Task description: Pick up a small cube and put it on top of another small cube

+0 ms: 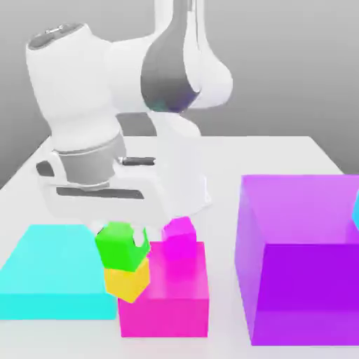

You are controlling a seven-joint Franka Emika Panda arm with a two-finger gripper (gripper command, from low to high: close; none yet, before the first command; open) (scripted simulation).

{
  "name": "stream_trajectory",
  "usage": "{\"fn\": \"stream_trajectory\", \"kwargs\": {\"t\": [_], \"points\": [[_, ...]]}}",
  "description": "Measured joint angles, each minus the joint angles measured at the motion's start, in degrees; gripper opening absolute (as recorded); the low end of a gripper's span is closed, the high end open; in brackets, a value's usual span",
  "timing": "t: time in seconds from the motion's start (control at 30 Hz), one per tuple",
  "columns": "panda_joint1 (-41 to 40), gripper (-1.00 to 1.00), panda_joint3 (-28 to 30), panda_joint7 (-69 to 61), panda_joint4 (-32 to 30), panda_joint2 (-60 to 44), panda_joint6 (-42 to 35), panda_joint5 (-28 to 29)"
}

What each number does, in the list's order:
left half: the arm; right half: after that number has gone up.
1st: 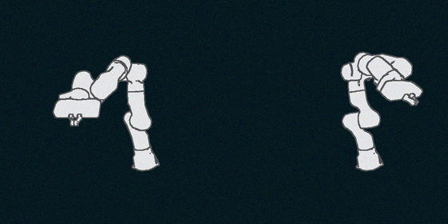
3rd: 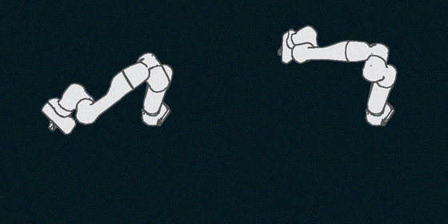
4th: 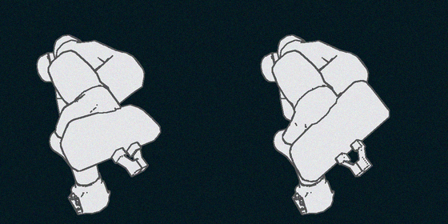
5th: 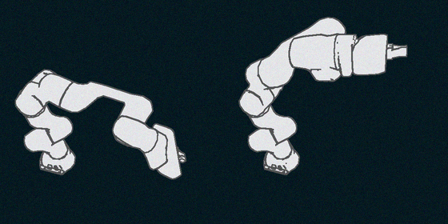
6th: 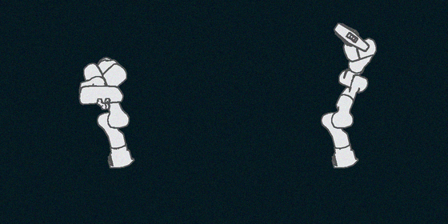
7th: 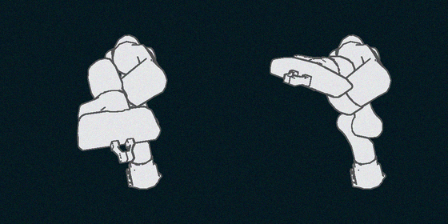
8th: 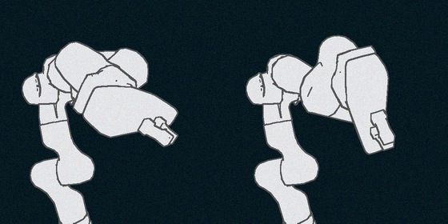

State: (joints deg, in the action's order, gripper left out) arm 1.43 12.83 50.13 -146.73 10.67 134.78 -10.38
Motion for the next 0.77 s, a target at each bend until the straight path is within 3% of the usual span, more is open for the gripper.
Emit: {"fn": "stream_trajectory", "kwargs": {"t": [0.37,0.53,0.57,0.77], "points": [[-2.95,-1.00,-13.41,22.24,-16.13,21.35,-3.92,8.43],[-3.52,-1.00,-14.80,23.52,-20.21,15.12,6.43,8.73],[-3.55,1.00,-14.88,23.55,-20.77,13.76,8.34,8.70],[-3.60,1.00,-14.96,23.62,-21.06,13.08,9.28,8.79]]}}
